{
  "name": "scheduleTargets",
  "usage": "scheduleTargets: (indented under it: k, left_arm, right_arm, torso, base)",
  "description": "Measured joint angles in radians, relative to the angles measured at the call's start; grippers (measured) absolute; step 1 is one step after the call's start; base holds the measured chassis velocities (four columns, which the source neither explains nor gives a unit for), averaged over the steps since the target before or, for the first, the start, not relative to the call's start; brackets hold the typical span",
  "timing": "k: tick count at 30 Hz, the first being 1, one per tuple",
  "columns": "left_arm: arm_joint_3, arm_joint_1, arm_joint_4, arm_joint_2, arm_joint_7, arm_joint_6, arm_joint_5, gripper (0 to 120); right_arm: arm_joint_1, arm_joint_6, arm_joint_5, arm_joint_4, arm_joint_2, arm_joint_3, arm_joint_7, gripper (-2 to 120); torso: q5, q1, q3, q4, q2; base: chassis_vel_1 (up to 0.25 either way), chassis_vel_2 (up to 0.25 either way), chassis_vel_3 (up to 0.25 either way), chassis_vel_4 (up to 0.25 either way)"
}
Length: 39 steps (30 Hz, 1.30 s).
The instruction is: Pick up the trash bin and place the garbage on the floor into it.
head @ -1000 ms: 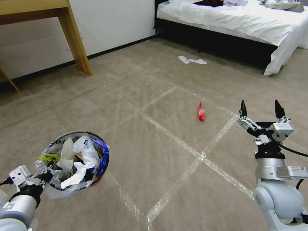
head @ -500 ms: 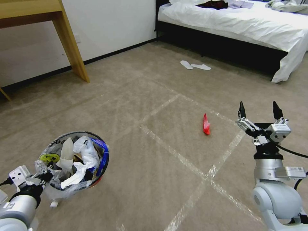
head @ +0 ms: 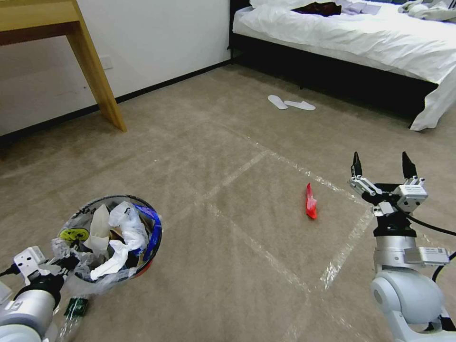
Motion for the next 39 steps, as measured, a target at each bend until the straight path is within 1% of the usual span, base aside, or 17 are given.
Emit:
scheduleTargets:
  k: [9, 22, 25, 28, 29, 39]
  left_arm:
    - [-0.013, 0.012, -0.013, 0.002, -0.002, 0.0, -0.007, 1]
    - [-0.005, 0.01, -0.012, 0.0, -0.003, 0.0, -0.005, 1]
    - [-0.005, 0.01, -0.012, 0.0, -0.003, 0.0, -0.004, 1]
    - [-0.005, 0.01, -0.012, 0.0, -0.003, 0.0, -0.005, 1]
    - [-0.005, 0.01, -0.012, 0.0, -0.003, 0.0, -0.005, 1]
    - [-0.007, 0.013, -0.013, -0.004, -0.002, -0.001, -0.004, 1]
  right_arm:
    - [0.01, -0.002, -0.01, -0.005, 0.006, -0.028, 0.001, 100]
    - [0.006, -0.005, -0.015, -0.002, 0.004, -0.027, 0.003, 100]
    - [0.006, -0.005, -0.015, -0.002, 0.004, -0.027, 0.003, 100]
    - [0.006, -0.005, -0.015, -0.002, 0.004, -0.027, 0.004, 100]
    - [0.006, -0.005, -0.015, -0.002, 0.004, -0.027, 0.005, 100]
    - [0.004, -0.003, -0.017, -0.003, 0.001, -0.027, 0.007, 100]
  torso:
    - [0.0, 0.0, 0.0, 0.0, 0.0]
    - [-0.0003, 0.0, 0.0, 0.0, 0.0]
    - [0.0002, 0.0, 0.0, 0.0001, 0.0]
    - [-0.0003, 0.0, 0.0, 0.0, 0.0]
    - [0.0002, 0.0, 0.0, 0.0, 0.0]
    - [-0.0002, 0.0, 0.0, 0.0, 0.0]
  base:
    - [-0.14, 0.131, 0.131, -0.127]
    - [-0.155, 0.16, 0.146, -0.159]
    - [-0.157, 0.157, 0.164, -0.149]
    - [-0.15, 0.16, 0.172, -0.144]
    - [-0.156, 0.157, 0.167, -0.163]
    - [-0.156, 0.167, 0.154, -0.153]
